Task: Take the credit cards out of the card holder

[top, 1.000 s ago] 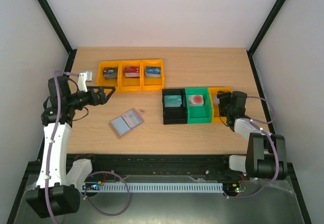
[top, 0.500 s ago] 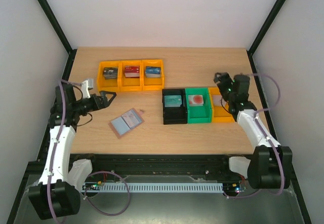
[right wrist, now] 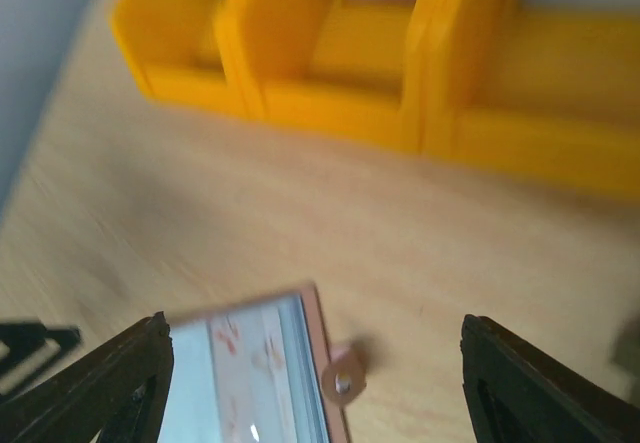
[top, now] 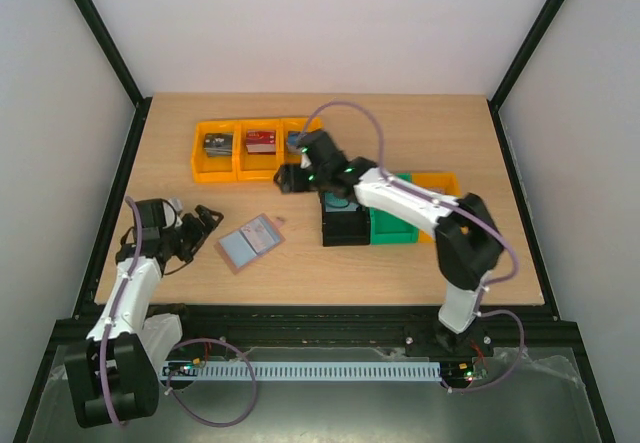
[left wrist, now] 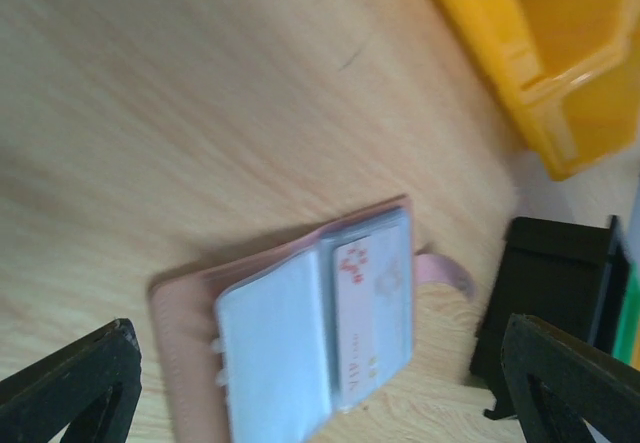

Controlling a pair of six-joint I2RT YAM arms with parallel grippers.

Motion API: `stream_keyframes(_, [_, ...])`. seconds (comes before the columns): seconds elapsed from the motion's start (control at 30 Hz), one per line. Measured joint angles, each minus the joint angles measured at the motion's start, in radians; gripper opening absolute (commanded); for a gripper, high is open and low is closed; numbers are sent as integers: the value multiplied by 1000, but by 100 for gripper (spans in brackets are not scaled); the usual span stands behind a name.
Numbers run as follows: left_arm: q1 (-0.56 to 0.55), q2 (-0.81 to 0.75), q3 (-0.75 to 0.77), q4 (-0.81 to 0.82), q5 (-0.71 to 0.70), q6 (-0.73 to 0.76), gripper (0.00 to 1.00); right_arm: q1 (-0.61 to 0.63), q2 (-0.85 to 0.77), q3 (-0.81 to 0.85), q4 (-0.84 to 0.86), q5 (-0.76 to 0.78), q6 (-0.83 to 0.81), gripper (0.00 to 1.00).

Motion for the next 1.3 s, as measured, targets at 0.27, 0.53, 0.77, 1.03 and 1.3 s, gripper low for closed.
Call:
stream_keyframes(0.27, [-42,57,-89,20,-61,-45,99,137,249,87,-175,-64,-105,73])
stream_keyframes(0.53, [-69,135,-103,130,-49,-68,99,145,383,151,-194,-175,-115,64])
stream_keyframes(0.77, [-88,162,-132,248,5,-102,98,139,410,173,-173,-272,-83,54])
stream_keyframes(1.03, [-122,185,-144,296,27,-117,81,139,422,171,-134,-307,-35,49])
stream_keyframes(1.3, [-141,207,-159,289,19,-112,40,139,422,157,-99,-313,-5,47])
